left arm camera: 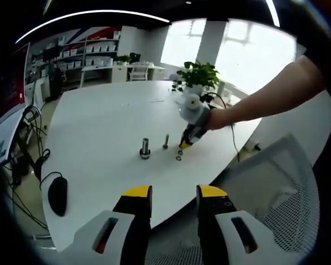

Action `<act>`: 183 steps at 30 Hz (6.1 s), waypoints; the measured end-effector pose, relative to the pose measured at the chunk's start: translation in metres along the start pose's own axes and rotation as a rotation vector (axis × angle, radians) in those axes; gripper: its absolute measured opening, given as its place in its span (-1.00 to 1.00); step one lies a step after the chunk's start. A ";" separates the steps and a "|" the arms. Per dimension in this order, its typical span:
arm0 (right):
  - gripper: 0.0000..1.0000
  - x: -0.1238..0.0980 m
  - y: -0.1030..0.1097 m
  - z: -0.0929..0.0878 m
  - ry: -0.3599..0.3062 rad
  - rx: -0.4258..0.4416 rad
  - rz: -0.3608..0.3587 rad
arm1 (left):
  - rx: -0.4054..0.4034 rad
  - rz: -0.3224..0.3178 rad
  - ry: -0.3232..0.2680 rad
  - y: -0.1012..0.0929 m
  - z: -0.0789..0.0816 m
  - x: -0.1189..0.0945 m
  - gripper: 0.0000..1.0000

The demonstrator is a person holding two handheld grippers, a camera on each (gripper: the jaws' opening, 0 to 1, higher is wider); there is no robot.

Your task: Place the washer onto the threaded stud by aligning its center hole with the stud, sliding it down to the base, and recovering from edge contact or off-axis alignment until the washer reaches the visible bottom stop.

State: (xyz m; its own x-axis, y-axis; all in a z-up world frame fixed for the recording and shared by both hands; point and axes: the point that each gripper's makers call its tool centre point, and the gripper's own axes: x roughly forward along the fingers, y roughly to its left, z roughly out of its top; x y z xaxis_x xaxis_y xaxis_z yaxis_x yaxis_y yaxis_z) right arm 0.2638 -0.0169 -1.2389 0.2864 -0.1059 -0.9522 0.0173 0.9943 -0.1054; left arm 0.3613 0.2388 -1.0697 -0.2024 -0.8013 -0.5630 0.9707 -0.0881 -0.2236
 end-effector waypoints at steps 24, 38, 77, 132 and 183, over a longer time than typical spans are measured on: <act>-0.73 -0.069 -0.008 0.027 -0.189 0.184 0.002 | 0.014 0.025 0.022 0.005 -0.005 0.001 -0.37; -0.73 -0.087 0.007 0.055 -0.074 0.113 -0.052 | 0.000 0.020 0.029 0.006 -0.011 0.002 -0.35; -0.73 -0.047 0.009 0.078 -0.049 0.000 -0.005 | 0.005 -0.023 0.016 -0.004 -0.006 0.001 -0.38; -0.62 0.006 0.013 0.052 0.067 0.033 0.040 | 0.007 -0.063 0.030 -0.013 -0.007 0.001 -0.38; -0.62 0.004 0.027 0.010 0.135 -0.033 0.093 | 0.015 -0.082 0.028 -0.017 -0.005 0.000 -0.41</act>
State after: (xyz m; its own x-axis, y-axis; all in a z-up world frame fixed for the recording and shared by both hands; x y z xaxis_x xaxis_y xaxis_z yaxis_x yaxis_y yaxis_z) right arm 0.2752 0.0094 -1.2430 0.1535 -0.0164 -0.9880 -0.0355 0.9991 -0.0221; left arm 0.3442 0.2430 -1.0700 -0.2845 -0.7744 -0.5651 0.9526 -0.1619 -0.2577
